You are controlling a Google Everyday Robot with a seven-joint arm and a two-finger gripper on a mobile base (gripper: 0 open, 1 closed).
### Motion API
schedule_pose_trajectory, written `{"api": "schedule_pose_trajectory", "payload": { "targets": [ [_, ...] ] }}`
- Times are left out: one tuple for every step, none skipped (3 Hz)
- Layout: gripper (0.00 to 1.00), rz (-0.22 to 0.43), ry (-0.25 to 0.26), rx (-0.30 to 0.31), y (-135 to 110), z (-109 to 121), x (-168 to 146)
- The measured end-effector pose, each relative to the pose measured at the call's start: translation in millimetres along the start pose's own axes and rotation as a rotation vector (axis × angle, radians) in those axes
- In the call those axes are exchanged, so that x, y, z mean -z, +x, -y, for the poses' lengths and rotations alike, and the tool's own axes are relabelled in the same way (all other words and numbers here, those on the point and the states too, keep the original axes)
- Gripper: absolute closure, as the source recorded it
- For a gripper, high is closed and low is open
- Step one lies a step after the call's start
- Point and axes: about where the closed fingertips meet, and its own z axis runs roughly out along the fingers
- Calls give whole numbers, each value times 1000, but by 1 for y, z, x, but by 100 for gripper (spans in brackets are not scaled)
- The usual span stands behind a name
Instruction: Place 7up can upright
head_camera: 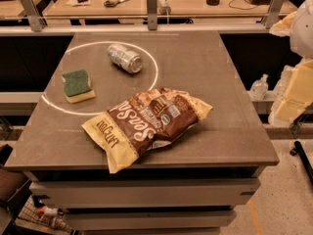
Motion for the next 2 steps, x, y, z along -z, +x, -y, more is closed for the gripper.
{"api": "schedule_pose_trajectory", "payload": {
  "targets": [
    [0,0,0,0,0,0,0],
    [0,22,19,-40,-10,13,15]
  ]
}}
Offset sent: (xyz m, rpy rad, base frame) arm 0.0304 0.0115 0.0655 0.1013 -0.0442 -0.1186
